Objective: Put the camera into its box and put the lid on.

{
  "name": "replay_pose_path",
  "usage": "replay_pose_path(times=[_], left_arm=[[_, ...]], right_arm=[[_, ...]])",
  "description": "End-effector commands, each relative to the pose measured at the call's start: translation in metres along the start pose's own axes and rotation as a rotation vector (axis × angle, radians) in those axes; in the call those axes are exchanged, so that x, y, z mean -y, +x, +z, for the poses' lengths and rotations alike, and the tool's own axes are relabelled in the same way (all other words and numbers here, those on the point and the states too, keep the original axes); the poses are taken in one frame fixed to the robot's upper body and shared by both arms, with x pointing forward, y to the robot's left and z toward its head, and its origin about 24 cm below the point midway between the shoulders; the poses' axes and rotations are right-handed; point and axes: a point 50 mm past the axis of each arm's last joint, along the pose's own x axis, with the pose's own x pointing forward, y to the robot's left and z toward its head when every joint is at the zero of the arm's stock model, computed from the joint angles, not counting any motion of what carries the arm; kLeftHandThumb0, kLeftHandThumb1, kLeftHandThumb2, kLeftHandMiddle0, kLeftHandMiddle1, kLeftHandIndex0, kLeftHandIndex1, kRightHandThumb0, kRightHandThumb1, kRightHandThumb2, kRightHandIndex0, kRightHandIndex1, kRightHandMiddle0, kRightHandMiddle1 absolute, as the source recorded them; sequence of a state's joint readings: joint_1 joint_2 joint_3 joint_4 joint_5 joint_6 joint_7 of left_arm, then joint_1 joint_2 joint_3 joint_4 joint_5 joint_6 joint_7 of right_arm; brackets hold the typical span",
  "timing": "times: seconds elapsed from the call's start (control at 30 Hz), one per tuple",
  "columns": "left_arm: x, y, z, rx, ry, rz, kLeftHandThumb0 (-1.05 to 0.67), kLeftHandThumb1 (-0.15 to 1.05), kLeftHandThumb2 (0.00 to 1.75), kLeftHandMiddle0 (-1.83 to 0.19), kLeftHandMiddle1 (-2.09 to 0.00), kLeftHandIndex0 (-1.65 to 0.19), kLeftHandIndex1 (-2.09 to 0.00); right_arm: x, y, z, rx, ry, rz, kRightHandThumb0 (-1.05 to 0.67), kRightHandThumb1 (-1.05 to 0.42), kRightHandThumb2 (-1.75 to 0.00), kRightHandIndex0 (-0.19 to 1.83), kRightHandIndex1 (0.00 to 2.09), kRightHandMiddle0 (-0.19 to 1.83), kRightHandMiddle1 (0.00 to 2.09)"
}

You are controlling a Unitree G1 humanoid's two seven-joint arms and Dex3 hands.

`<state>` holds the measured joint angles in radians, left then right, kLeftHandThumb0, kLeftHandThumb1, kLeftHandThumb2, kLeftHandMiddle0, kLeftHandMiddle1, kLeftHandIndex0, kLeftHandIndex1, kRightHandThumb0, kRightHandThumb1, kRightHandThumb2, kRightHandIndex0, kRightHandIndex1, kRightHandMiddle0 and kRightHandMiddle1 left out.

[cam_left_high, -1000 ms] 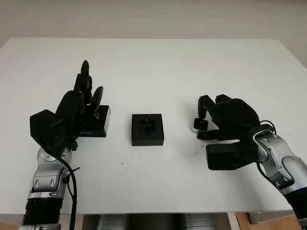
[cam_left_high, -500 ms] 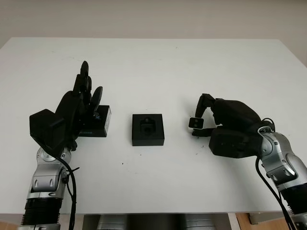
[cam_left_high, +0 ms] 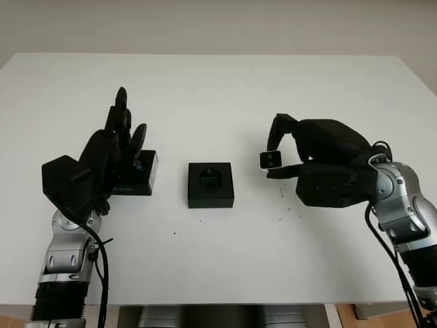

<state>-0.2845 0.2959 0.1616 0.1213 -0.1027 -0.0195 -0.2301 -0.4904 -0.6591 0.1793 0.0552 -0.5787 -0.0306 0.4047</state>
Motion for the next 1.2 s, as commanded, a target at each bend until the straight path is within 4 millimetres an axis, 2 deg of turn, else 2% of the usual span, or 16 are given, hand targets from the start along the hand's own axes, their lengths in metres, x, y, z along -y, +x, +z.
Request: replay_pose_path(times=[0.0, 0.43, 0.6, 0.67, 0.9, 1.17], left_arm=[[0.001, 0.001, 0.005, 0.028, 0.002, 0.001, -0.85, 1.05, 0.5, 0.19, 0.0, 0.19, 0.0], [-0.001, 0.0, 0.004, 0.022, 0.012, 0.01, -0.87, 1.05, 0.51, 0.19, 0.0, 0.19, 0.0], [-0.002, -0.001, 0.005, 0.021, 0.014, 0.008, -0.87, 1.05, 0.51, 0.19, 0.0, 0.19, 0.0], [-0.002, -0.001, 0.004, 0.021, 0.016, 0.011, -0.87, 1.05, 0.52, 0.19, 0.0, 0.19, 0.0], [-0.001, -0.001, 0.004, 0.018, 0.012, 0.016, -0.88, 1.05, 0.51, 0.19, 0.0, 0.19, 0.0], [-0.001, -0.002, 0.003, 0.024, 0.01, 0.018, -0.86, 1.05, 0.51, 0.19, 0.0, 0.19, 0.0]], right_arm=[[0.009, 0.001, 0.006, 0.019, 0.004, -0.025, -0.41, -1.05, -0.28, 0.29, 1.94, 0.16, 1.77], [0.001, 0.01, 0.023, 0.115, 0.216, -0.124, -0.37, -1.05, -0.28, 0.24, 1.95, 0.12, 1.88], [0.0, 0.016, 0.031, 0.123, 0.267, -0.127, -0.39, -1.05, -0.25, 0.28, 1.88, 0.18, 1.83], [-0.001, 0.017, 0.034, 0.131, 0.3, -0.118, -0.37, -1.05, -0.26, 0.28, 1.97, 0.17, 1.83], [-0.008, 0.022, 0.042, 0.18, 0.33, -0.13, -0.37, -1.05, -0.23, 0.3, 1.93, 0.21, 1.84], [-0.016, 0.025, 0.048, 0.21, 0.31, -0.107, -0.4, -1.05, -0.25, 0.23, 1.91, 0.19, 1.85]])
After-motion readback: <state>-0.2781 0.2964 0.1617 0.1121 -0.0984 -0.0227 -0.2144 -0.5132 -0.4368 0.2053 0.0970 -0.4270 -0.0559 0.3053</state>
